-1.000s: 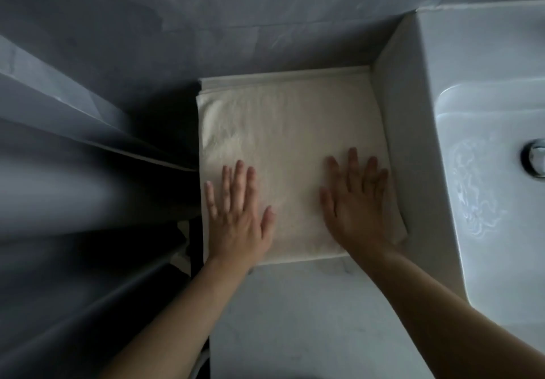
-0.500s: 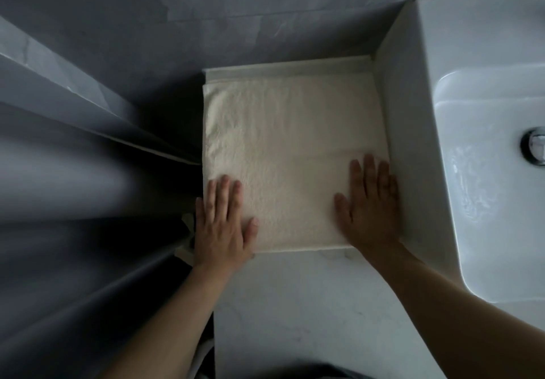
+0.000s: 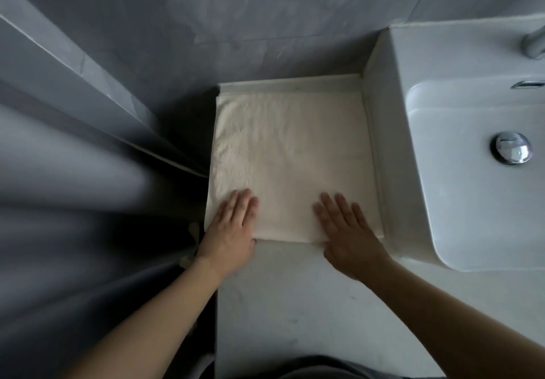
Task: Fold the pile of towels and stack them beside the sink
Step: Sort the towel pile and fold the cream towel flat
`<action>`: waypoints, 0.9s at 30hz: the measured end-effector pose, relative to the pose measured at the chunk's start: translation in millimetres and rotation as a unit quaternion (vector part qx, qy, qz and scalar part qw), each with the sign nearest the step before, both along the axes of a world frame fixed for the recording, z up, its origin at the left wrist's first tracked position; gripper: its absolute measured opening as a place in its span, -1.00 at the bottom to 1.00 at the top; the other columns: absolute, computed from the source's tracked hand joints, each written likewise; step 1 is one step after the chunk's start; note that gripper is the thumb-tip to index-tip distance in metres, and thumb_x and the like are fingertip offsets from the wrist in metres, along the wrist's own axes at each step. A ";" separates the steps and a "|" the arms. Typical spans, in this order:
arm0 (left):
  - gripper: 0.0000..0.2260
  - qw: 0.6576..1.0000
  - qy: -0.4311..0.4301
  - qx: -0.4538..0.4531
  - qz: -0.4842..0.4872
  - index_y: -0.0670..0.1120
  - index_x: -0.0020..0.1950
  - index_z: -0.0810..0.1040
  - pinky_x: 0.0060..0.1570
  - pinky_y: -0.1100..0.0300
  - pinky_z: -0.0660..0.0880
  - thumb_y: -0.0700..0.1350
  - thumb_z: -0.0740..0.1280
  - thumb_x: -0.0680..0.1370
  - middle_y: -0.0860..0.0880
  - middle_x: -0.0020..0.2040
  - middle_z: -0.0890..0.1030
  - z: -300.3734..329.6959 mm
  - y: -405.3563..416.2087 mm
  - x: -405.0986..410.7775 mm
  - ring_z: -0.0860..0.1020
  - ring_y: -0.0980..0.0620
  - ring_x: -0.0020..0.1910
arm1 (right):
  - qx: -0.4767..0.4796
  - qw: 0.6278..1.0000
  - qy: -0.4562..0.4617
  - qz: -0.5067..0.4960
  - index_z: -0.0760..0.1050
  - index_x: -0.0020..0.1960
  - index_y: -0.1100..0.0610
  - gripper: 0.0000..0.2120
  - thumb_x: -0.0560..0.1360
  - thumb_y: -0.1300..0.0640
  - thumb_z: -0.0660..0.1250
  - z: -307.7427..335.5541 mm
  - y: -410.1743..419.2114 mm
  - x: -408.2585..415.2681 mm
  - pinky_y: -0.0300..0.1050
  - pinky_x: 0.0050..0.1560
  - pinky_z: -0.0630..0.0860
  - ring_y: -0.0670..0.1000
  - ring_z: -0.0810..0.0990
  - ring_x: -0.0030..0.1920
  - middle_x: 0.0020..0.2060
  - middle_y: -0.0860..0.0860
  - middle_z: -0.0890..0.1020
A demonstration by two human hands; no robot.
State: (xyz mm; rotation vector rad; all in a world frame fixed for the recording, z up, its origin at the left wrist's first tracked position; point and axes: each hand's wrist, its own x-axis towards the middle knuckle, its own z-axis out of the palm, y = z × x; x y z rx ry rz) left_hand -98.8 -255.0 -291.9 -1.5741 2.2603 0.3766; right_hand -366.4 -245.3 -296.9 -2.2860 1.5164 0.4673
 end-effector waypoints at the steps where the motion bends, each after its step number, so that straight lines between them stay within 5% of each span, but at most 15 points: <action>1: -0.34 1.000 -0.012 -0.003 0.005 -0.16 0.62 -0.13 0.57 -0.09 -0.06 -0.02 0.15 0.64 -0.20 0.63 -0.14 -0.6 0.6 3.1 -0.13 -0.22 0.60 | 0.000 1.000 0.026 -0.001 -0.45 0.50 0.09 -0.22 0.59 0.11 0.11 3.0 -1.1 0.4 0.16 0.49 -0.28 0.24 -0.37 0.51 0.50 0.11 -0.40; 5: -0.38 0.996 -0.047 -0.026 0.070 -0.14 0.62 -0.23 0.56 -0.02 0.03 -0.23 0.07 0.66 -0.18 0.62 -0.20 2.0 -2.4 6.2 -0.14 -0.20 0.60 | 0.031 0.993 0.114 -0.024 -0.43 0.51 0.21 -0.26 0.58 0.35 0.04 13.9 -4.9 9.1 0.12 0.52 0.00 0.30 -0.25 0.53 0.50 0.22 -0.38; 9: -0.44 0.994 -0.068 -0.033 0.075 -0.15 0.63 -0.14 0.56 0.03 -0.02 -0.27 0.00 0.66 -0.17 0.63 -0.10 1.1 -3.6 10.4 -0.06 -0.18 0.61 | 0.046 0.986 0.153 -0.046 -0.31 0.53 0.32 -0.40 0.61 0.39 -0.05 21.2 -12.7 12.5 0.11 0.33 0.36 0.34 -0.02 0.53 0.53 0.30 -0.22; 15: -0.46 0.992 -0.088 -0.019 0.086 -0.21 0.62 -0.11 0.57 0.01 0.05 -0.28 0.01 0.66 -0.21 0.63 -0.08 1.6 -8.0 9.7 0.05 -0.21 0.59 | 0.056 0.975 0.202 -0.068 -0.23 0.49 0.45 -0.48 0.63 0.37 -0.07 28.6 -25.9 11.3 0.12 0.43 0.21 0.40 0.09 0.49 0.49 0.44 -0.09; 20: -0.48 0.991 -0.116 -0.018 0.071 -0.26 0.60 -0.15 0.57 0.00 0.04 -0.27 -0.01 0.67 -0.27 0.61 -0.10 1.0 -6.4 7.5 0.05 -0.23 0.59 | 0.075 0.970 0.226 -0.053 -0.22 0.49 0.45 -0.50 0.63 0.40 -0.10 29.8 -27.2 13.4 0.13 0.40 0.30 0.43 0.09 0.47 0.47 0.48 -0.07; 22: -0.49 0.992 -0.104 -0.025 0.068 -0.23 0.61 -0.05 0.54 0.03 0.12 -0.28 -0.01 0.67 -0.24 0.62 -0.03 5.2 -11.4 9.4 0.12 -0.20 0.58 | 0.072 0.967 0.240 -0.045 -0.07 0.51 0.45 -0.53 0.62 0.40 -0.07 35.5 -33.1 14.2 0.09 0.33 0.36 0.39 0.22 0.44 0.46 0.47 0.07; 25: -0.63 0.992 -0.053 -0.047 0.103 -0.17 0.44 0.39 0.23 0.07 0.48 -0.26 0.10 0.63 -0.18 0.49 0.36 15.3 -18.8 12.4 0.48 -0.12 0.33 | 0.063 0.972 0.225 -0.005 0.47 0.32 0.25 -0.66 0.58 0.31 0.12 51.2 -49.7 16.0 -0.05 0.01 0.51 0.17 0.51 0.25 0.27 0.19 0.53; 27: -0.81 0.990 -0.031 -0.045 0.132 -0.11 0.11 0.56 -0.14 0.08 0.54 -0.23 0.21 0.57 -0.12 0.13 0.61 27.2 -32.0 14.6 0.62 -0.12 -0.01 | 0.067 0.978 0.197 -0.030 0.57 0.20 0.14 -0.72 0.56 0.27 0.20 65.6 -68.3 17.3 -0.08 -0.14 0.49 0.11 0.60 0.17 0.16 0.06 0.62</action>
